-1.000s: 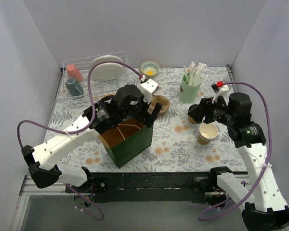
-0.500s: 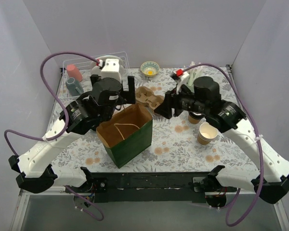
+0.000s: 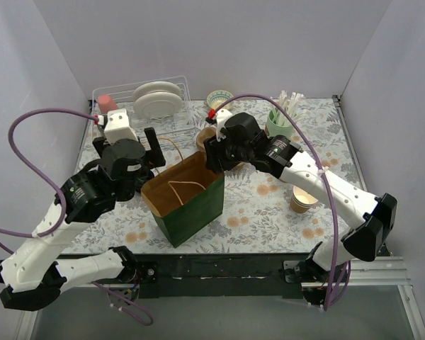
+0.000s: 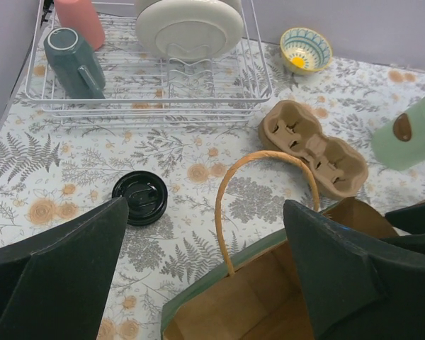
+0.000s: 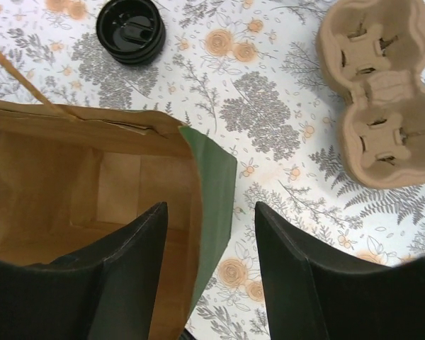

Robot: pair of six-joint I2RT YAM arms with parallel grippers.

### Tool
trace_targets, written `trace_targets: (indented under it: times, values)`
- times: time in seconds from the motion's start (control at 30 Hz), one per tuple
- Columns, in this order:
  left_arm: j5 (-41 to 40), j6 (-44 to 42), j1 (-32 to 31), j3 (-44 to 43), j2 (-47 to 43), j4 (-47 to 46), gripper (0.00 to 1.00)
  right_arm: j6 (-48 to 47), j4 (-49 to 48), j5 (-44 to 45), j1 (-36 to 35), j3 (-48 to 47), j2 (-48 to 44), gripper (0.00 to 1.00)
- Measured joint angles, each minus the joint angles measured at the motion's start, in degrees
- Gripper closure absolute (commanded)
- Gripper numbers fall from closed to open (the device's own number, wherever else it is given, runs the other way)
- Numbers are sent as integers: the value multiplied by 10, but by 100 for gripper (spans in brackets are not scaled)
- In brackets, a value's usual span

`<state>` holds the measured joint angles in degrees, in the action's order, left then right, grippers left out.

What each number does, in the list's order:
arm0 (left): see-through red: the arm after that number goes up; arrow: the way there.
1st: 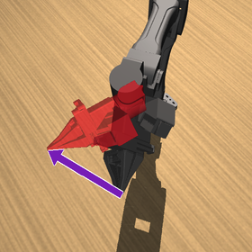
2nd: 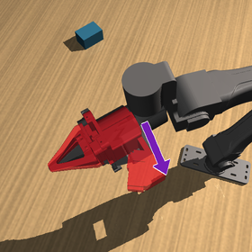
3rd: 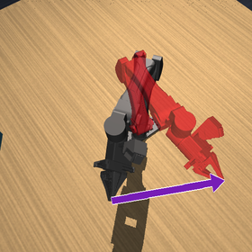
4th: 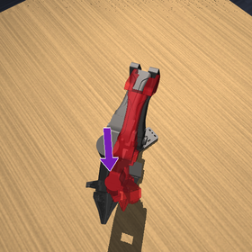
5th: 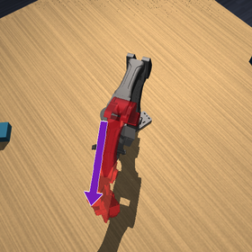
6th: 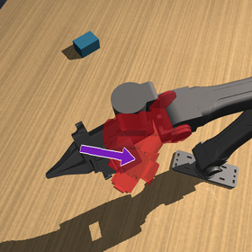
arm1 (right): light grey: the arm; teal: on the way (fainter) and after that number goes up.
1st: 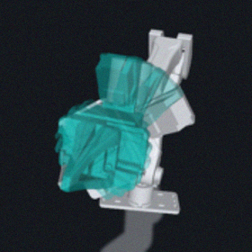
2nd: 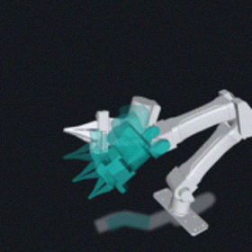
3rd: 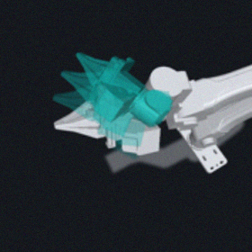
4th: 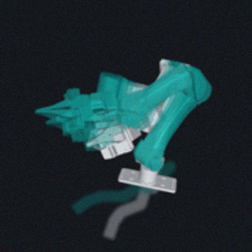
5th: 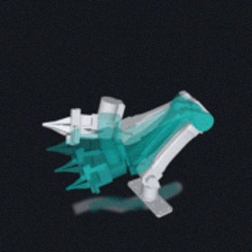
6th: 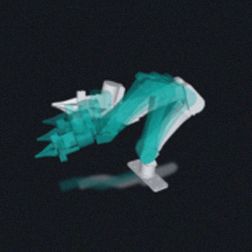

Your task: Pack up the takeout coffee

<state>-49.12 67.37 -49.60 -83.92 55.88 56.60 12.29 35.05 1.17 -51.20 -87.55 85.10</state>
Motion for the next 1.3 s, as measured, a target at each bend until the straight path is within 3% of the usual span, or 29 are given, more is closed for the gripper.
trace_targets:
  times: [0.07,0.1,0.2,0.4,0.53,0.7,0.93,1.17,1.3]
  values:
    - [0,-5,1,26,2,-7,10,-4,2,11,0,0,1,56]
    - [1,-8,5,39,5,-9,10,-7,2,15,0,0,1,76]
    - [21,-19,35,62,17,-19,9,-7,0,20,0,0,1,99]
    - [110,-36,165,65,38,-53,9,5,-9,42,0,9,-7,99]
    - [162,-36,207,22,80,-41,11,54,-12,86,-3,43,-40,99]
    - [201,-23,214,-58,136,-13,16,135,-27,136,-3,102,-99,99]
    - [263,-3,214,-34,89,12,18,200,-34,180,-3,128,-136,99]
    - [356,11,214,9,40,-1,4,221,-37,187,-3,143,-149,99]
    - [390,10,214,2,47,-9,2,223,-37,189,-3,144,-149,99]
